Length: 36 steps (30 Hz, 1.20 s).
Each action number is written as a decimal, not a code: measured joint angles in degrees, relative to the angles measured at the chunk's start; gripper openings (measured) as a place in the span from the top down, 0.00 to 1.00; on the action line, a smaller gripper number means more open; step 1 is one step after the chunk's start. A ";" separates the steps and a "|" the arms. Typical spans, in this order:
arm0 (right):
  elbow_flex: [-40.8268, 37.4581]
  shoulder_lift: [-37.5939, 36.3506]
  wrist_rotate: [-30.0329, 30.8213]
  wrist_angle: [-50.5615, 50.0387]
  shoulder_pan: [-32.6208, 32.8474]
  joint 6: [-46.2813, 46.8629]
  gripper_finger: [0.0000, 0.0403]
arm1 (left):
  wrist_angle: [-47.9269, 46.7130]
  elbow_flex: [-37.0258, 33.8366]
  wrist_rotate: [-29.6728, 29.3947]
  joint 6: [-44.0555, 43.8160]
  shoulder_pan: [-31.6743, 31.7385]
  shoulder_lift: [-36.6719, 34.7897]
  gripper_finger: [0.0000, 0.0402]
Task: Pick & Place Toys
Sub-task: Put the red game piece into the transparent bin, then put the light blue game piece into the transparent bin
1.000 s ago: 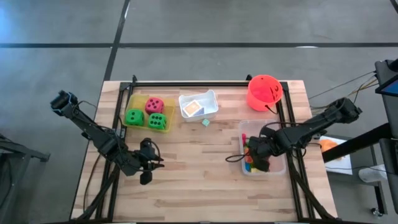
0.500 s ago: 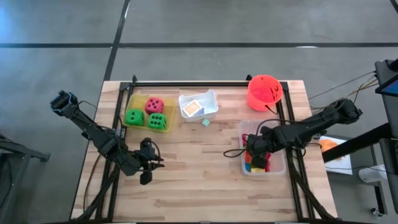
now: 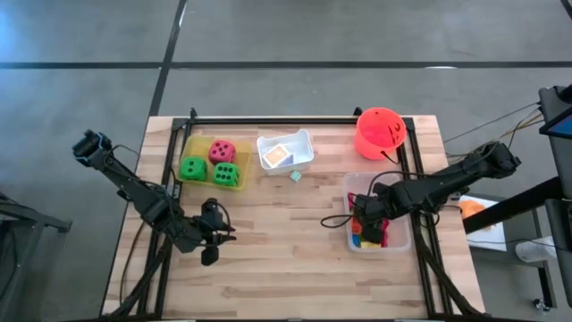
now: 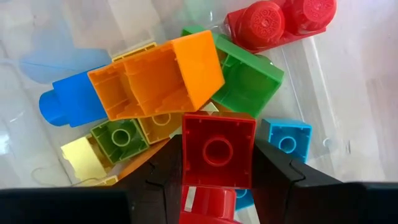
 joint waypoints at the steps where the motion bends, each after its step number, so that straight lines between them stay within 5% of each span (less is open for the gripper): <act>1: 0.00 0.00 -0.08 0.00 0.00 0.17 0.68 | 0.00 0.00 0.00 0.00 0.00 0.00 0.75; 8: 0.00 0.00 -0.96 -0.09 0.00 3.68 0.65 | 0.00 0.00 0.01 -0.15 0.00 0.00 0.75; 15: 0.15 0.00 -1.34 -0.34 0.00 6.85 0.37 | 0.00 0.00 0.01 -0.16 0.00 0.00 0.75; 21: 1.46 0.00 -1.35 -0.64 0.00 7.28 0.22 | 0.00 0.00 0.00 -0.17 0.00 0.00 0.75; 29: 5.41 0.00 -0.96 -5.65 0.00 9.62 0.19 | 0.00 0.00 0.01 -0.20 0.00 0.00 0.75; 36: 13.00 0.02 -0.89 -15.53 0.00 21.36 0.18 | -0.01 0.00 0.01 -0.20 0.00 0.00 0.75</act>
